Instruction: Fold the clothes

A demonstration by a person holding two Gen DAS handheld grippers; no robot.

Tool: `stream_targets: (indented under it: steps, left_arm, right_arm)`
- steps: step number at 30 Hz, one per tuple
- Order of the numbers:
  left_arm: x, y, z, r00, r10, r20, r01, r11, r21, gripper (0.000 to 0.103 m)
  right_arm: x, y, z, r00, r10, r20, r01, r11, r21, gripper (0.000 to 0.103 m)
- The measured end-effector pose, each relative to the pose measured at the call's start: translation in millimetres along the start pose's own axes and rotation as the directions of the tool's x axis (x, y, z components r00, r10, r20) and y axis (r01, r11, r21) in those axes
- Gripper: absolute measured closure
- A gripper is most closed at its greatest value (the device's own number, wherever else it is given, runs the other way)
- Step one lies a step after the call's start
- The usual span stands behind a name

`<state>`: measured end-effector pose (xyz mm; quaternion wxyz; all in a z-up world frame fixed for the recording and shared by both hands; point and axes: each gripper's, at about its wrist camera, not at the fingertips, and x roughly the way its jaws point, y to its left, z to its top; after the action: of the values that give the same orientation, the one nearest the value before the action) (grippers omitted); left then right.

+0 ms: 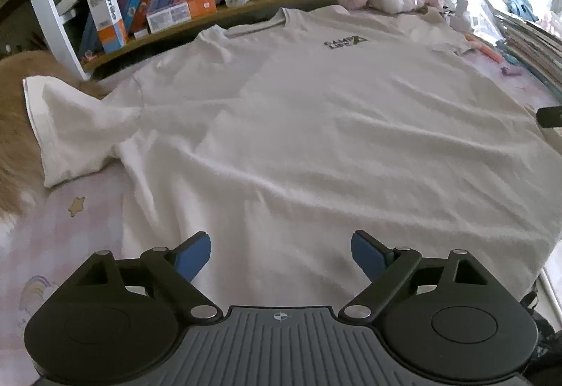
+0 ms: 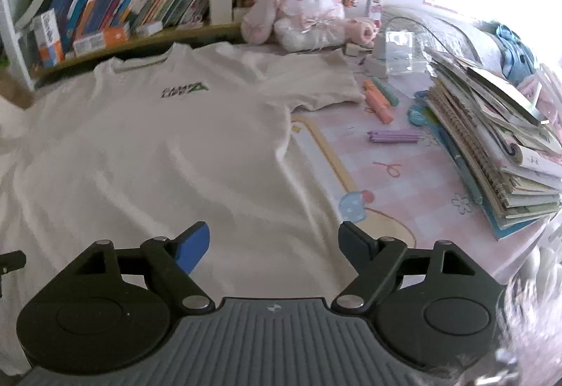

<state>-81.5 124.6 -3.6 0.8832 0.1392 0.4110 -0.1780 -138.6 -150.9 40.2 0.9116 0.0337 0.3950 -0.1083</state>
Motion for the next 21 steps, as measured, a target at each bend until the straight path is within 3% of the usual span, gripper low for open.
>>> stream_targets:
  steps: [11, 21]
  left_arm:
    - [3.8, 0.6, 5.2, 1.0, 0.01, 0.012, -0.01, 0.999, -0.041, 0.013]
    - [21.8, -21.0, 29.7, 0.997, 0.073, -0.002, -0.073, 0.994, -0.087, 0.013]
  right_arm:
    - [11.3, 7.9, 5.6, 0.999, 0.033, -0.03, -0.034, 0.999, -0.028, 0.019]
    - [42.3, -21.6, 25.0, 0.996, 0.074, -0.041, -0.076, 0.996, -0.05, 0.019]
